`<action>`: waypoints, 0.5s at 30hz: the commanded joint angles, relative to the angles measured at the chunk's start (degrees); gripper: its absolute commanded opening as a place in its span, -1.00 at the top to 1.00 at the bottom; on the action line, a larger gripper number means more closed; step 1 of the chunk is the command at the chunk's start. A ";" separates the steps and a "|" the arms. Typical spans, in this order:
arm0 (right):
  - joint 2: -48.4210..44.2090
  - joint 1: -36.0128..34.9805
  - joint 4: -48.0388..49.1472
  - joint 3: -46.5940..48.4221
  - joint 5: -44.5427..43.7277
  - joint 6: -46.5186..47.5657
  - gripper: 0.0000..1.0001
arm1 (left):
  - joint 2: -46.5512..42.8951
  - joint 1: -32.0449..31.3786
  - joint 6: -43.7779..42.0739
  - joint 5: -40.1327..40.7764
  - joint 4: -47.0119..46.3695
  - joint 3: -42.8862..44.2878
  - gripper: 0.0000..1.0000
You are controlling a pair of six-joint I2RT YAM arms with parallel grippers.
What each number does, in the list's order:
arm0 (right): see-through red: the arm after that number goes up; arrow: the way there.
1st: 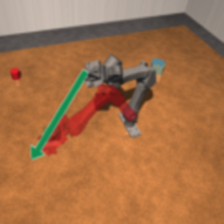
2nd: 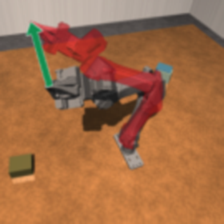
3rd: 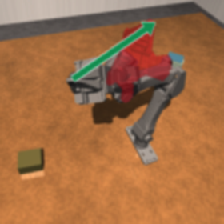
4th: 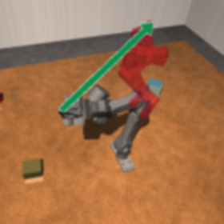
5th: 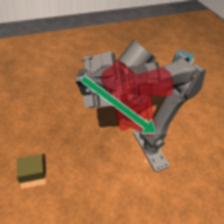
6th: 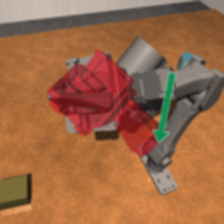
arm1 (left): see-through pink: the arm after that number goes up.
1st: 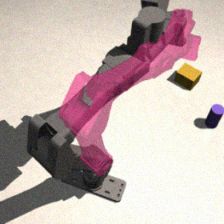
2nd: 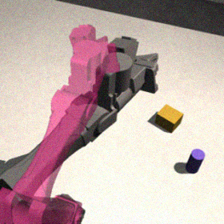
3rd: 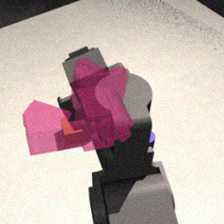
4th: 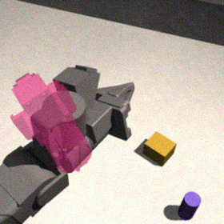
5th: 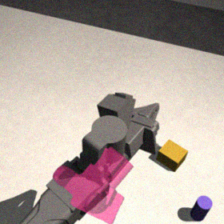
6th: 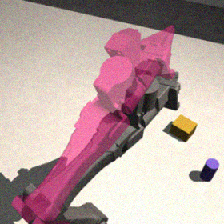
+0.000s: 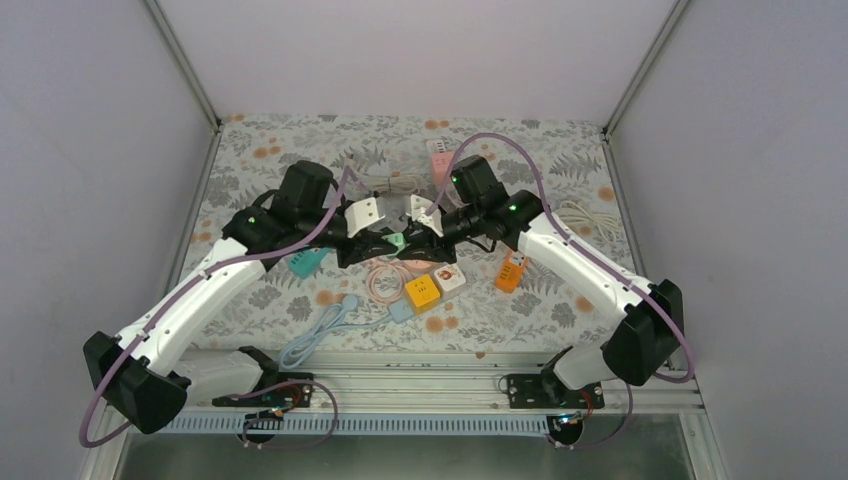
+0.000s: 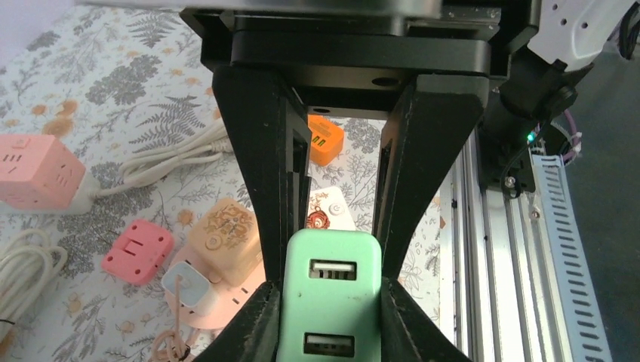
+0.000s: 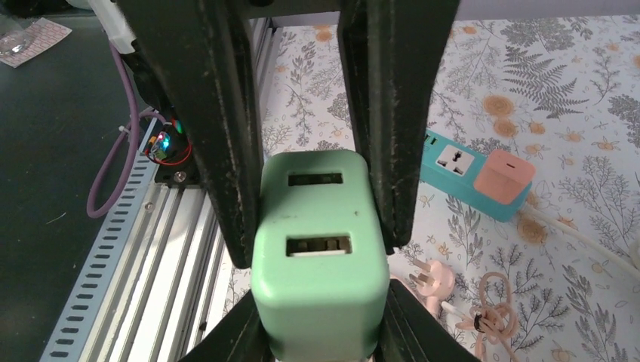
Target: Insert the plug
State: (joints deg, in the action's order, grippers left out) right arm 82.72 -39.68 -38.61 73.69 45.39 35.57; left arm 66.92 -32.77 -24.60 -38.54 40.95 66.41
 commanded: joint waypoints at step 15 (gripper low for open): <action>-5.58 2.41 10.28 -2.11 -7.91 -15.30 -0.62 | -7.59 0.86 8.96 29.65 -13.13 -6.74 0.95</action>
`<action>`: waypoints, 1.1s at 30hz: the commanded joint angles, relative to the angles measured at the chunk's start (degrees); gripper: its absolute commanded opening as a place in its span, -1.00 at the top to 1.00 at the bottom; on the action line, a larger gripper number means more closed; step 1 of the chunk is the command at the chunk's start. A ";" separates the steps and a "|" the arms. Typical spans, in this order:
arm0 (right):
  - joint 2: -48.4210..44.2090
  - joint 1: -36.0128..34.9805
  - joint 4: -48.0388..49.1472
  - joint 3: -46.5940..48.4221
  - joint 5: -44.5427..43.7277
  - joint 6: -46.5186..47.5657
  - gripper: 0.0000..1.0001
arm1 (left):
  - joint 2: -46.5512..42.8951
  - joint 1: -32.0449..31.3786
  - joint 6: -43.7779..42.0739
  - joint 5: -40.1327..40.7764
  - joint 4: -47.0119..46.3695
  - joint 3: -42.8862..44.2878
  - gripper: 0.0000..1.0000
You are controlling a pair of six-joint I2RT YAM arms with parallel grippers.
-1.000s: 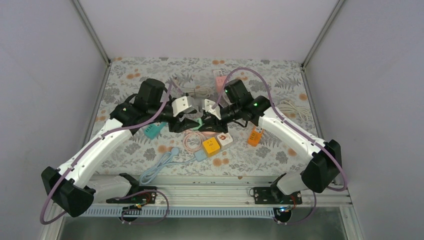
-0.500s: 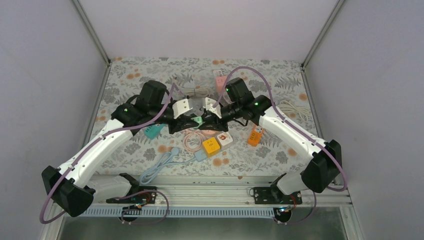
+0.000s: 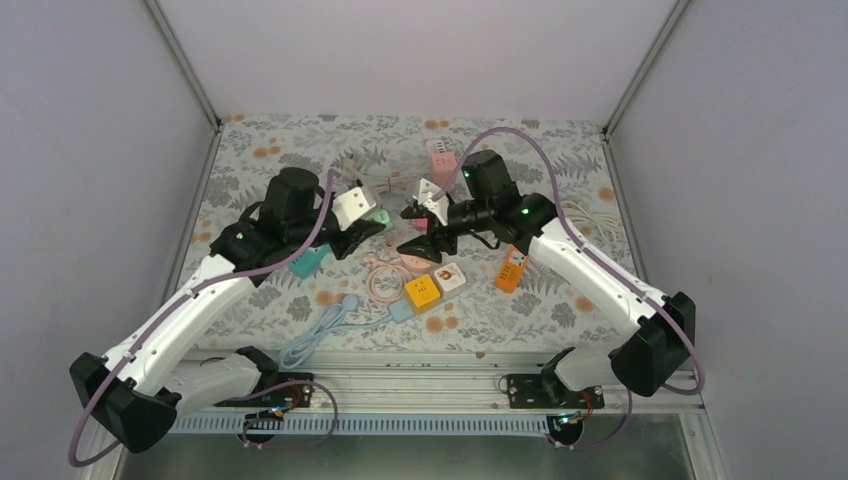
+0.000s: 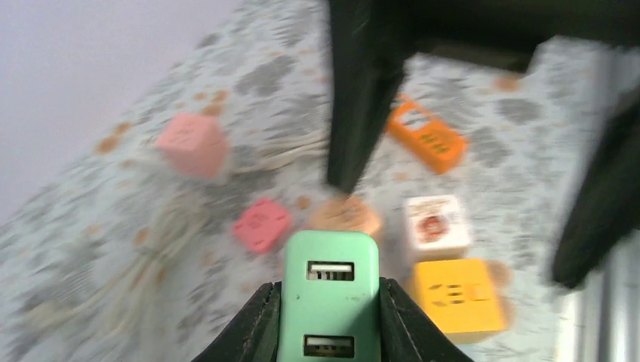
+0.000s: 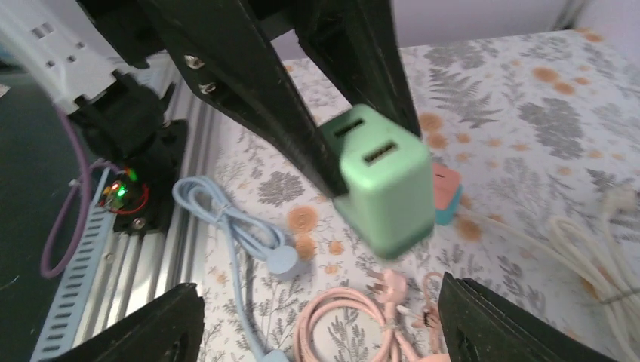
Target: Insert the plug
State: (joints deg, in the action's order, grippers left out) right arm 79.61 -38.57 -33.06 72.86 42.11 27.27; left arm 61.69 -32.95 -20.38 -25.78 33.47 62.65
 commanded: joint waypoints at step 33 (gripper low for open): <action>-6.48 4.01 40.38 -17.87 -10.38 -43.76 -1.00 | 0.87 23.65 4.75 13.33 -25.08 -31.83 0.96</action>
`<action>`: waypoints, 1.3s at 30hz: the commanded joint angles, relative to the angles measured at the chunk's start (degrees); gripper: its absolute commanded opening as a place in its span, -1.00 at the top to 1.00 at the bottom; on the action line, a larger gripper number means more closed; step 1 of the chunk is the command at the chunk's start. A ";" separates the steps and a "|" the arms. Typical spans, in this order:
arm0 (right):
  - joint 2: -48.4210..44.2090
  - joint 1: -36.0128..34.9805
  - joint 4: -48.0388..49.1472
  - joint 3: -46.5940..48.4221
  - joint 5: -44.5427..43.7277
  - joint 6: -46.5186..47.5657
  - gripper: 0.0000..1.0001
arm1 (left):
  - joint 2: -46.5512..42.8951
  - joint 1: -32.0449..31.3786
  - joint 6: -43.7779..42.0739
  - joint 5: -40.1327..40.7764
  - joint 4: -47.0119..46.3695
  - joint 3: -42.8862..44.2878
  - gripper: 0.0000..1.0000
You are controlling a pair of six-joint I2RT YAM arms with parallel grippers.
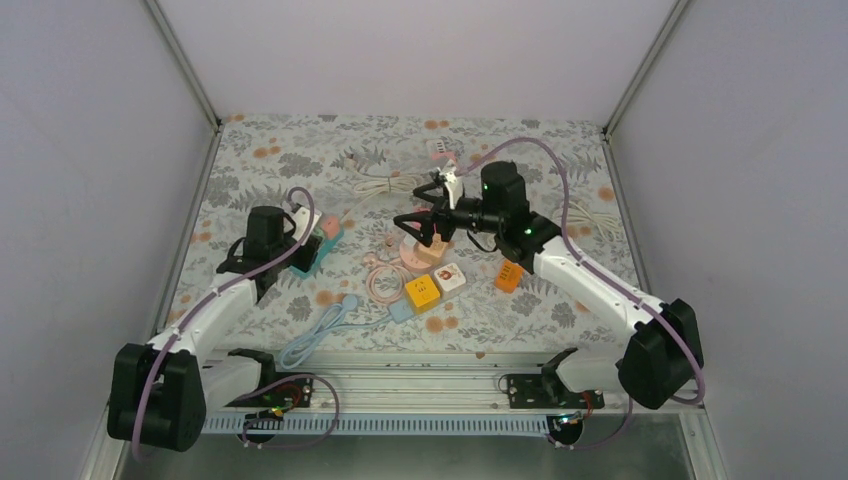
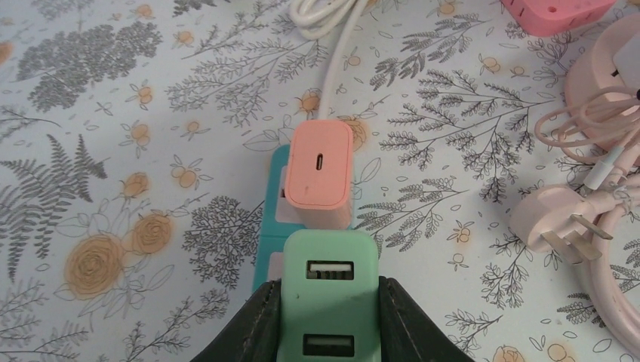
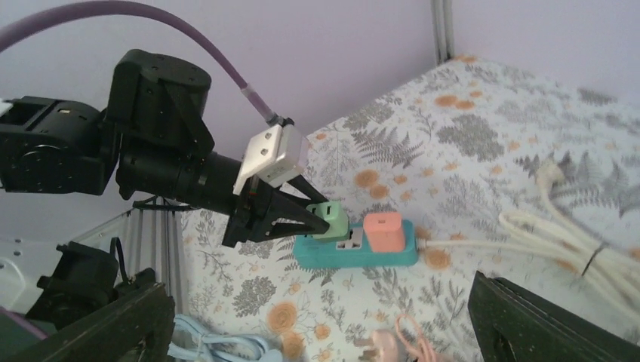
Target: Insert the plug
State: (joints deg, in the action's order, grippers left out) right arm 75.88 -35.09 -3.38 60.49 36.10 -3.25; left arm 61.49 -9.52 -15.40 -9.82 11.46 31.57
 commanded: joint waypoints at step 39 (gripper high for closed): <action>-3.38 0.54 10.64 -9.91 -8.44 -14.22 -1.00 | 8.62 0.98 -5.43 -0.28 -0.53 3.10 0.96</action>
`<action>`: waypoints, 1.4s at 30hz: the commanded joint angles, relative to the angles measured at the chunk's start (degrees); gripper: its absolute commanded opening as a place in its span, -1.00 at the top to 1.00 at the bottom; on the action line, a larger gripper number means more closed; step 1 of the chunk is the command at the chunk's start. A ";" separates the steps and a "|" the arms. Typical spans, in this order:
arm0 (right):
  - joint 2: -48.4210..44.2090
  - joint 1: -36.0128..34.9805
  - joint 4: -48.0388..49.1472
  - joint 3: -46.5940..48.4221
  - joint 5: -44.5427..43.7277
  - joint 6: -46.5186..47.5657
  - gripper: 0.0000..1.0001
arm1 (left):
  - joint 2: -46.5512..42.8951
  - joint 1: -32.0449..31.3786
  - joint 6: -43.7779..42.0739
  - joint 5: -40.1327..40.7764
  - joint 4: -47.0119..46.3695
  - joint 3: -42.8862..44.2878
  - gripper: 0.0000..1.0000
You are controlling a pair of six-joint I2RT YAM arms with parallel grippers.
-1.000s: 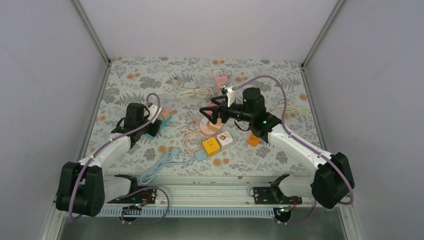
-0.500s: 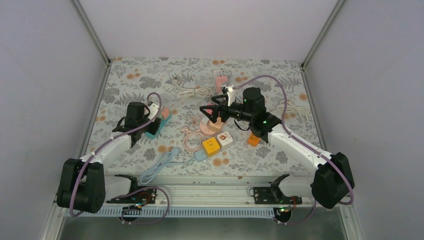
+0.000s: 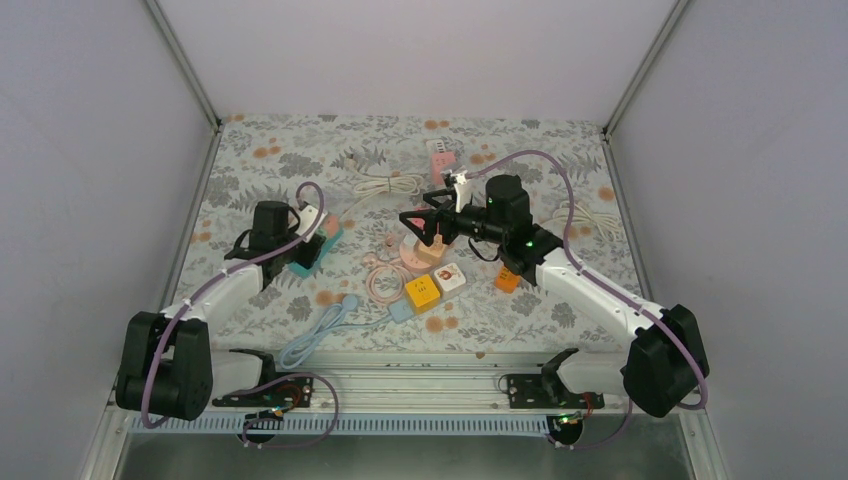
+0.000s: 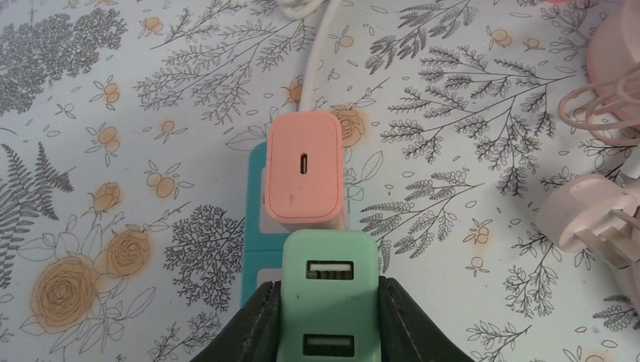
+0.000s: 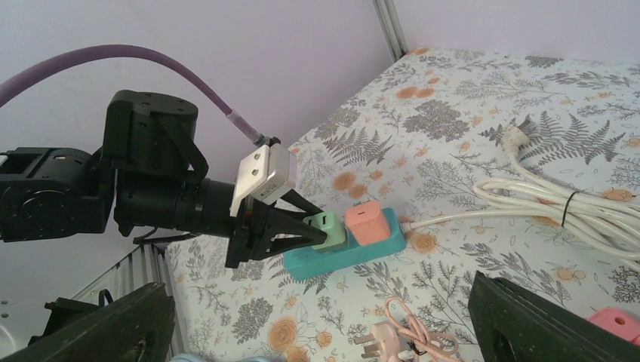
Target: Insert the plug
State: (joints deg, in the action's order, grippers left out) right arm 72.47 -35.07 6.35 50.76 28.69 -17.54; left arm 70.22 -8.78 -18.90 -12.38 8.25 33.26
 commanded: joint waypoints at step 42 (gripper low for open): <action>-0.59 0.67 -1.02 -0.83 -3.25 0.03 -1.00 | 13.12 -20.97 35.72 25.85 -11.56 -1.76 0.95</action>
State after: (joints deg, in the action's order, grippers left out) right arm 73.17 -35.05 5.21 50.72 27.11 -17.65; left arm 82.87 -27.55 10.92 7.07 -2.00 37.28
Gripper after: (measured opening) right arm 0.998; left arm 0.277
